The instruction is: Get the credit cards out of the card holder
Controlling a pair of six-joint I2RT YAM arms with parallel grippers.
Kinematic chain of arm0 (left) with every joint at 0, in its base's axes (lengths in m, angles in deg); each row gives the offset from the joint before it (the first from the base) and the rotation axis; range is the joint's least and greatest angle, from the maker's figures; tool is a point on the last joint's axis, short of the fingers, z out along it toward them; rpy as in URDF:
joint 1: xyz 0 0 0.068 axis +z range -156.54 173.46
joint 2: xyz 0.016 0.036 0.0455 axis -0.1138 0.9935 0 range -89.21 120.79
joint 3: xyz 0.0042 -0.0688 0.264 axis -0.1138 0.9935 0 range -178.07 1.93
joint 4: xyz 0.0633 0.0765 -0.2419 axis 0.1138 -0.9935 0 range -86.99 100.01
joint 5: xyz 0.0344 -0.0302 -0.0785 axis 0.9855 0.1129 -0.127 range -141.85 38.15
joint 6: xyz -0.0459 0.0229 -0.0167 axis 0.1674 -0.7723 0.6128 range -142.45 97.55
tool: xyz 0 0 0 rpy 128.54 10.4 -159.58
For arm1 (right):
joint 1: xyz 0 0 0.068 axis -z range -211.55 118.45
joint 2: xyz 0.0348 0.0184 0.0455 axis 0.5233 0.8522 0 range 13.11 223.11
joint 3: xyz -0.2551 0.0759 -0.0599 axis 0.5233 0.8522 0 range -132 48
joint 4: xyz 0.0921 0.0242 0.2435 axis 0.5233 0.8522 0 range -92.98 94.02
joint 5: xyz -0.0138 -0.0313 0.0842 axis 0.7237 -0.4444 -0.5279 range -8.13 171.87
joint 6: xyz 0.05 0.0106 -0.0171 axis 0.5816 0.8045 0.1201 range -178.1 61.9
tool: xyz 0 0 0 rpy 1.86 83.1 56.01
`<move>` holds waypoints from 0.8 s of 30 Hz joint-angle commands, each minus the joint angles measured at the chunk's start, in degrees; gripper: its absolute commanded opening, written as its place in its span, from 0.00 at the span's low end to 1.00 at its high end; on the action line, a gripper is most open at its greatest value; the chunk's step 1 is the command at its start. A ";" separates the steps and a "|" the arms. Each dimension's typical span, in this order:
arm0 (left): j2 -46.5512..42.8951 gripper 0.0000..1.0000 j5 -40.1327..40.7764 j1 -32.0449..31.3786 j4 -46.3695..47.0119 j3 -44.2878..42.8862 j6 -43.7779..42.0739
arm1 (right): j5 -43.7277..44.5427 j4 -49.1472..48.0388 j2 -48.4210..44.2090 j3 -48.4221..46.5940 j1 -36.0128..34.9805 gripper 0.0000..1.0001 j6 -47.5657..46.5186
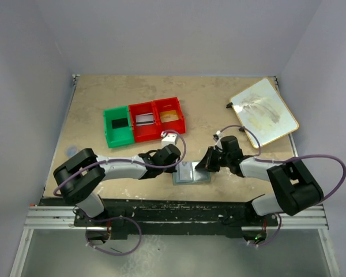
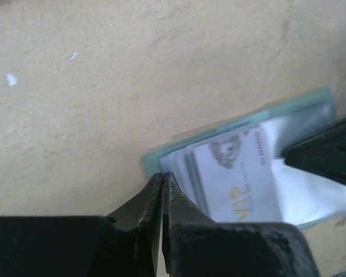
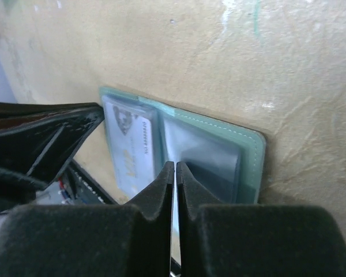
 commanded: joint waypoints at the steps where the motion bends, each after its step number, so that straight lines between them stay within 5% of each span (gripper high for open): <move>1: -2.64 0.00 3.42 -0.07 -9.50 1.44 0.46 | -6.01 -10.02 -1.00 3.22 0.25 0.09 2.66; 7: -7.94 0.01 -0.91 -0.19 -7.70 -0.34 -0.68 | -7.38 -18.04 -1.00 5.74 0.22 0.24 5.96; 24: 0.09 0.01 -8.40 -3.01 -4.66 -4.64 -4.98 | -12.41 -25.01 8.50 5.74 0.04 0.24 5.97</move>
